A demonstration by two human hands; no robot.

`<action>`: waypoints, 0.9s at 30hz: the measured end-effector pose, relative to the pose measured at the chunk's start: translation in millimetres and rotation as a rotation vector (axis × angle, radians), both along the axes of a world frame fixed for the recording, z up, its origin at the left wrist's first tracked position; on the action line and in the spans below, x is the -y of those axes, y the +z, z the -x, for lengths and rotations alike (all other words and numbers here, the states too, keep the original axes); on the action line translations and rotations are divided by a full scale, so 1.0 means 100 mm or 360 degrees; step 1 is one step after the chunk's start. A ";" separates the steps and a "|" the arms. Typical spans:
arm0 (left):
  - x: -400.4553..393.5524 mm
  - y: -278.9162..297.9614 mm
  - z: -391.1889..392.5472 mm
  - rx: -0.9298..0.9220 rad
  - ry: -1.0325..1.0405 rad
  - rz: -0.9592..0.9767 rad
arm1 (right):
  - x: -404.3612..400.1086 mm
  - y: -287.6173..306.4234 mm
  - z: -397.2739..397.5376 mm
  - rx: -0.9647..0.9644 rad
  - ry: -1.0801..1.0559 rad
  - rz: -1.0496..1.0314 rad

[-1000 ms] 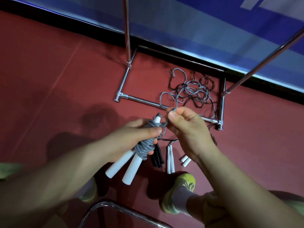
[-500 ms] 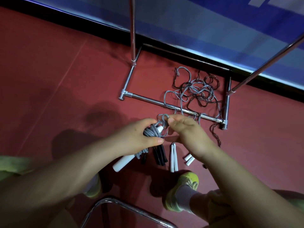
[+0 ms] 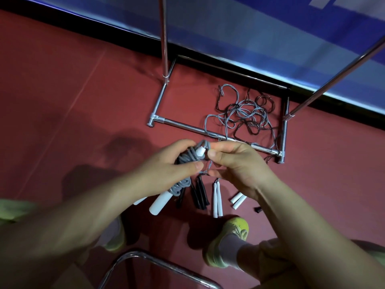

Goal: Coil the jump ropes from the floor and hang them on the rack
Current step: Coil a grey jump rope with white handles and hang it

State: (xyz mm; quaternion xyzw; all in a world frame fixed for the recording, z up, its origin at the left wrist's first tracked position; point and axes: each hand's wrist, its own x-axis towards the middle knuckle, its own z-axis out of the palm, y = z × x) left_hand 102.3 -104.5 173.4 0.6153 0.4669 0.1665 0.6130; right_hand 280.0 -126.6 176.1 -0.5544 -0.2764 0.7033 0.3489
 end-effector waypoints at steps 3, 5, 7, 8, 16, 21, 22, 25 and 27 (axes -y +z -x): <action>0.03 0.00 -0.02 0.0013 0.0008 -0.0049 | -0.01 0.02 -0.02 0.0143 0.0069 -0.0032; 0.03 -0.01 -0.04 0.0007 0.0039 -0.0084 | -0.01 0.04 -0.02 0.0225 0.0120 -0.0096; 0.04 -0.04 -0.06 0.0041 0.0081 -0.0086 | -0.01 0.04 -0.03 0.0259 0.0136 -0.0100; 0.04 -0.05 -0.06 0.0081 0.0095 -0.0081 | -0.02 0.04 -0.04 0.0275 0.0135 -0.0086; 0.10 -0.08 -0.03 0.0249 -0.0037 -0.0064 | -0.04 0.06 -0.17 0.0310 0.0413 -0.0102; 0.12 -0.14 0.02 0.0408 -0.0064 0.0186 | -0.01 0.02 -0.18 0.0256 0.0535 -0.0009; 0.11 -0.13 0.03 0.0428 -0.0082 0.0189 | 0.00 0.02 -0.16 0.0191 0.0503 0.0023; 0.08 -0.09 0.04 0.0393 -0.0142 0.0224 | 0.00 0.00 -0.14 0.0107 0.0448 0.0095; 0.06 -0.07 0.05 0.0342 -0.0215 0.0258 | 0.02 -0.04 -0.13 0.0098 0.0456 0.0080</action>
